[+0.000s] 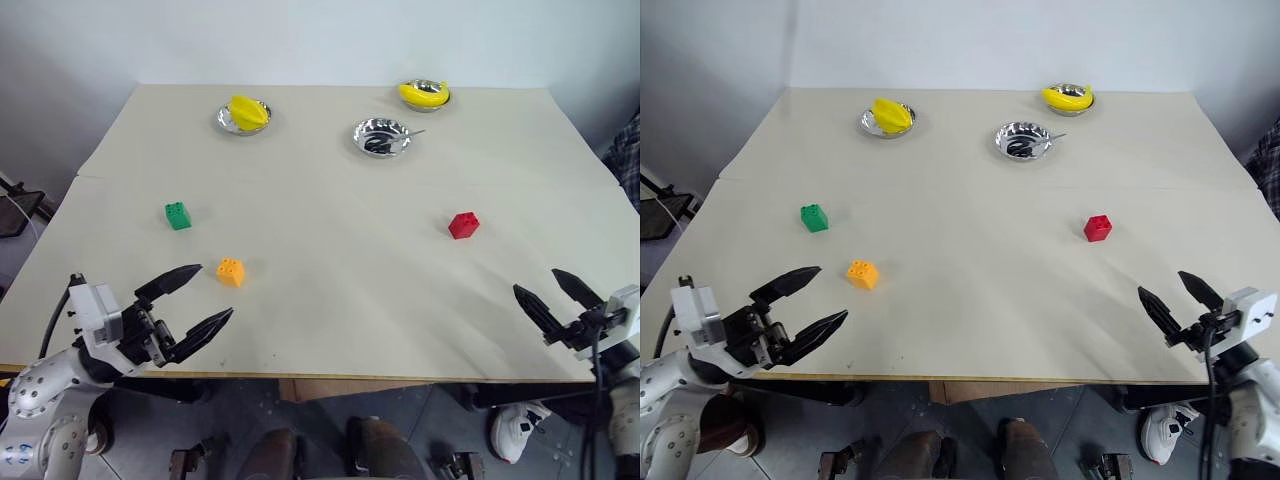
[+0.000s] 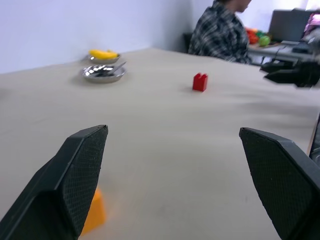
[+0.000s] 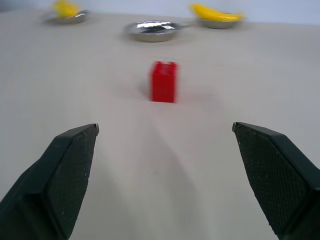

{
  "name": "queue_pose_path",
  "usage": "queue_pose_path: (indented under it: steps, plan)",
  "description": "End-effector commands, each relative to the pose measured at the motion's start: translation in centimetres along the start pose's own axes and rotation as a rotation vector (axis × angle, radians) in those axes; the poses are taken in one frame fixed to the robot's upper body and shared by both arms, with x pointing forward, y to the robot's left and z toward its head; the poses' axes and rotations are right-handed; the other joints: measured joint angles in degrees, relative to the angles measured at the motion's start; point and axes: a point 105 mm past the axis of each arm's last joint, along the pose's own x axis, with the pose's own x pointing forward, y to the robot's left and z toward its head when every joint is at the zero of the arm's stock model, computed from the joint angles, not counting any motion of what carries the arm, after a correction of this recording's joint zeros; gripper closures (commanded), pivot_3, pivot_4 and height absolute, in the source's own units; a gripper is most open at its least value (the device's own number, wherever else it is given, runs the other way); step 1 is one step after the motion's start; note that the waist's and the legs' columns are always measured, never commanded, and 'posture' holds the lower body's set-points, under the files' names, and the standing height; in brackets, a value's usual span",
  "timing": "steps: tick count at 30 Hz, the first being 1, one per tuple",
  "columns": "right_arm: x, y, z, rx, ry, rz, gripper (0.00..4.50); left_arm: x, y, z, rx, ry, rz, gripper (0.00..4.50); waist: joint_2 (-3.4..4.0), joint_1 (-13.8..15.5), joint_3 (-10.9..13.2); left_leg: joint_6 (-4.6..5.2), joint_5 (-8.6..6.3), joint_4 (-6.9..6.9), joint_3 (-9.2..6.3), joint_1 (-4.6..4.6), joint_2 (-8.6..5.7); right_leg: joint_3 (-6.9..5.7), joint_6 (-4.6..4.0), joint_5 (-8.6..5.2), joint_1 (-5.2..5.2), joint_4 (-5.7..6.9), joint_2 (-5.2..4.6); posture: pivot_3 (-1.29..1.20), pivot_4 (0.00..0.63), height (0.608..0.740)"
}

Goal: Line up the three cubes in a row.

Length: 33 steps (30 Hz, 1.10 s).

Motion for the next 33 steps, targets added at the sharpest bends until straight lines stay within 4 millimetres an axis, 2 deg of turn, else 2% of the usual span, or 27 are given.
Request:
queue_pose_path:
  steps: [1, 5, 8, 12, 19, 26, 33]
  plan:
    - [1.2, 0.7, 1.4, -0.026, -0.066, -0.033, 0.00, 1.2, -0.5, 0.2, 0.039, -0.019, -0.037, 0.02, 0.05, -0.16, -0.01, 0.01, 0.01, 0.00, 0.00, 0.00, -0.01, 0.01, 0.00, 0.00, 0.00, 0.00, 0.00, 0.00, 0.150, 0.740]
    - [3.2, 2.6, 0.0, -0.043, -0.021, 0.002, 0.00, 2.0, -0.6, -0.7, 0.060, 0.005, -0.066, 0.02, 0.06, -0.60, -0.01, 0.02, 0.04, 0.04, 0.00, 0.02, -0.01, 0.01, 0.00, 0.00, 0.02, 0.03, 0.00, 0.00, 0.150, 0.740]
    - [6.1, 4.0, -0.2, -0.051, 0.061, -0.002, 0.00, 2.1, -1.1, -1.7, 0.074, 0.060, -0.104, 0.02, 0.07, -0.80, -0.01, 0.01, 0.04, 0.01, 0.00, 0.00, -0.01, 0.01, 0.00, 0.00, -0.04, 0.06, 0.01, 0.00, 0.150, 0.740]
    - [10.1, 4.4, -0.1, -0.112, 0.155, -0.028, 0.00, 1.9, -1.2, -2.6, 0.084, 0.088, -0.106, 0.02, 0.09, -0.80, 0.00, -0.01, 0.05, 0.04, 0.03, -0.05, -0.01, 0.03, -0.01, -0.01, -0.12, 0.07, 0.01, 0.00, 0.150, 0.740]
    - [14.7, 4.2, 0.6, -0.099, 0.188, -0.102, 0.00, 2.2, -1.5, -2.7, 0.092, 0.085, -0.103, 0.02, 0.09, -0.51, 0.00, -0.01, 0.04, 0.04, -0.14, -0.20, -0.03, -0.08, 0.00, 0.00, -0.17, 0.00, 0.00, 0.00, 0.150, 0.740]
    - [16.7, 4.0, 1.4, -0.096, 0.171, -0.150, 0.00, 2.3, -1.4, -2.2, 0.106, 0.066, -0.072, 0.02, 0.09, -0.73, 0.00, -0.01, 0.05, 0.02, -0.11, -0.25, -0.02, -0.10, 0.00, 0.00, -0.28, 0.04, 0.03, 0.00, 0.150, 0.740]
    - [16.8, 3.5, 1.4, -0.087, 0.172, -0.171, 0.00, 2.4, -1.2, -2.2, 0.117, 0.065, -0.062, 0.02, 0.09, -0.74, 0.00, -0.01, 0.05, 0.03, -0.10, -0.27, -0.02, -0.10, 0.01, 0.00, -0.28, 0.04, 0.03, 0.00, 0.150, 0.740]
